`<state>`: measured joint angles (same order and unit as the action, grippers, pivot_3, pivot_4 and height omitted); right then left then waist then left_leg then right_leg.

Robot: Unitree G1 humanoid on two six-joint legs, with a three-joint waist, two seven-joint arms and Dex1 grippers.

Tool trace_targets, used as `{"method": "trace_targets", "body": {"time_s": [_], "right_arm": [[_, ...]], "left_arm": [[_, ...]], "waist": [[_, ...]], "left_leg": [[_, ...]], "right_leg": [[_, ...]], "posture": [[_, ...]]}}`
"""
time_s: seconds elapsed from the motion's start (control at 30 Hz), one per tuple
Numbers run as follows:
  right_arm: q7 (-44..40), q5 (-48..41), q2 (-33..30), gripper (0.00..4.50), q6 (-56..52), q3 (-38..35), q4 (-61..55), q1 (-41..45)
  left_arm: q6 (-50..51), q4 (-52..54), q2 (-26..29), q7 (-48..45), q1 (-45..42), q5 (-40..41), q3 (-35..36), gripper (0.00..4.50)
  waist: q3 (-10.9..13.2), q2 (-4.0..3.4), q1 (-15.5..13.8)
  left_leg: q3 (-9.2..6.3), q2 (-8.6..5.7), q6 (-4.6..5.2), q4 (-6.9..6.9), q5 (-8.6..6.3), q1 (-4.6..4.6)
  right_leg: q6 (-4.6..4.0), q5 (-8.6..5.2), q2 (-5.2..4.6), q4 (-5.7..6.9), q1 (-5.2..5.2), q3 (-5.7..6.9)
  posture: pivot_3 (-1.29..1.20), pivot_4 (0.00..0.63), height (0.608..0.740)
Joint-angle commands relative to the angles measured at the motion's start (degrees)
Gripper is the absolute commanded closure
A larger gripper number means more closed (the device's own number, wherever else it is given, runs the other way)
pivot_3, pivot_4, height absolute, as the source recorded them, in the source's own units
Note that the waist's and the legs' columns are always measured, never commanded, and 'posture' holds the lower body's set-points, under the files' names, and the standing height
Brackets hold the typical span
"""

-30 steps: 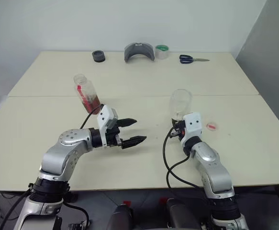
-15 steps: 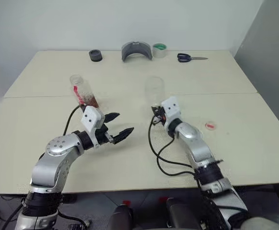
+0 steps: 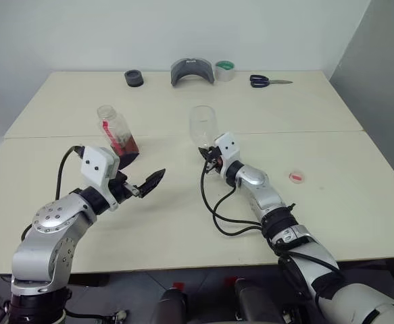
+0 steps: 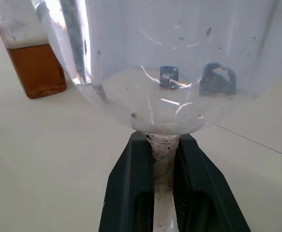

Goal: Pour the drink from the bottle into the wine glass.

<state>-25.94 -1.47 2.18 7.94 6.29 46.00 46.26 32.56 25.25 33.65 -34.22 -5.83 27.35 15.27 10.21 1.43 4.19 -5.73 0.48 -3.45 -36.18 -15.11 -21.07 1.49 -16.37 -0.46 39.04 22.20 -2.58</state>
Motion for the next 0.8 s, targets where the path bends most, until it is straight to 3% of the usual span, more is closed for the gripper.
{"method": "trace_targets", "body": {"time_s": [0.03, 0.07, 0.47, 0.8], "right_arm": [[-1.1, -0.6, 0.4, 4.30, 1.1, -0.6, 1.3, 1.1], [-1.2, -0.7, 0.3, 4.30, 1.2, -0.8, 1.4, 1.1], [-1.9, -1.2, -0.1, 0.17, 0.5, -1.5, -1.3, 0.3], [-2.8, -1.8, -2.5, 0.03, -3.0, -1.3, -8.9, -3.5]], "left_arm": [[0.4, 3.0, 0.6, 0.9, -1.4, 1.3, 0.7, 0.00], [0.5, 3.0, 0.6, 1.1, -1.9, 1.3, 0.4, 0.00], [2.4, 3.6, 0.4, 1.9, -6.4, 1.7, -2.4, 0.00], [2.9, 3.8, 0.1, 2.9, -7.9, 2.2, -3.2, 0.00]], "waist": [[0.0, 0.00, 0.0], [0.0, 0.00, 0.0], [0.0, -0.03, 0.0], [0.1, -0.04, -0.2]], "left_leg": [[0.00, 0.01, 0.00, 0.00, 0.00, 0.01], [0.01, 0.02, 0.00, 0.00, 0.00, 0.01], [0.02, 0.08, -0.02, 0.03, 0.00, 0.01], [0.01, 0.08, -0.04, 0.03, 0.00, -0.01]], "right_leg": [[-0.01, 0.01, 0.04, 0.00, 0.00, -0.01], [-0.02, 0.01, 0.07, 0.00, 0.00, -0.01], [-0.07, 0.03, 0.17, -0.02, 0.02, -0.03], [-0.07, 0.03, 0.17, -0.04, 0.02, -0.04]], "posture": [[0.00, 0.150, 0.740], [0.00, 0.150, 0.740], [0.00, 0.150, 0.740], [0.00, 0.150, 0.740]]}}
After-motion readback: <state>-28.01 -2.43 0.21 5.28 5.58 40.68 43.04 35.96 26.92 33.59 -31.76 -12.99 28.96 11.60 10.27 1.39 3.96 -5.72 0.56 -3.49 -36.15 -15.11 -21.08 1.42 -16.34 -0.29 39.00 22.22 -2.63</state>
